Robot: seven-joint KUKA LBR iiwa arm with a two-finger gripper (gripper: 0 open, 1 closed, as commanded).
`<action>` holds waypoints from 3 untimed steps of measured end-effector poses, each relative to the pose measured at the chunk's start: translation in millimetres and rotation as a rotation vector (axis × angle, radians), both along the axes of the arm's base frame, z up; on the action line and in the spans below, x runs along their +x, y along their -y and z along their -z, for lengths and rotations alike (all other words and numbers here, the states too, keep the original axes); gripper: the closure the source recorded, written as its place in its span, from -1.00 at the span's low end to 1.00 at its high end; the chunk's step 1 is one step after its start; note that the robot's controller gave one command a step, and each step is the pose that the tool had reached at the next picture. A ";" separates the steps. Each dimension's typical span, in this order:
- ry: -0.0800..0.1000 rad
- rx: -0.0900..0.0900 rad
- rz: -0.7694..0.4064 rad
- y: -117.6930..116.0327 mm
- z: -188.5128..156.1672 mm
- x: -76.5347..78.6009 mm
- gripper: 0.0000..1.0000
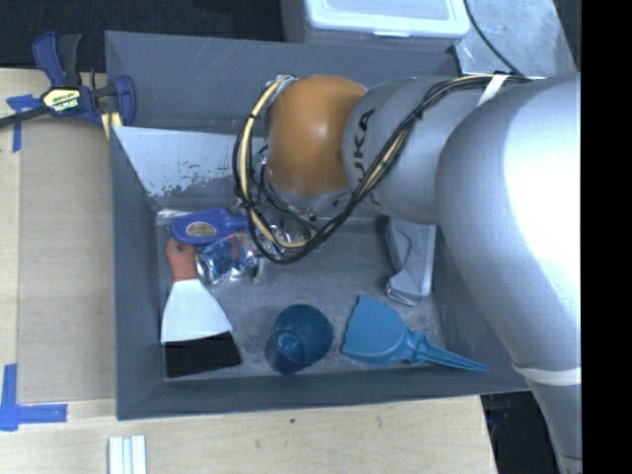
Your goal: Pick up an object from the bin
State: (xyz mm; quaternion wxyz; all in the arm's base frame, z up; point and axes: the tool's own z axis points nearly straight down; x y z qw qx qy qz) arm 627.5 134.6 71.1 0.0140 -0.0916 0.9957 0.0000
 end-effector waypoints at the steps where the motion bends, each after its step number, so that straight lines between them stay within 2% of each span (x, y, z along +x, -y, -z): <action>1: -0.009 0.004 0.158 -0.2 2.0 -1.1 1.00; 2: -0.014 0.004 0.200 -0.2 1.2 -2.1 1.00; 3: -0.023 0.001 0.198 0.5 -23.3 -4.8 1.00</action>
Offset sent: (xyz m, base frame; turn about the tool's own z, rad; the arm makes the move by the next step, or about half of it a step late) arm 0.0000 0.0000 0.0000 0.0000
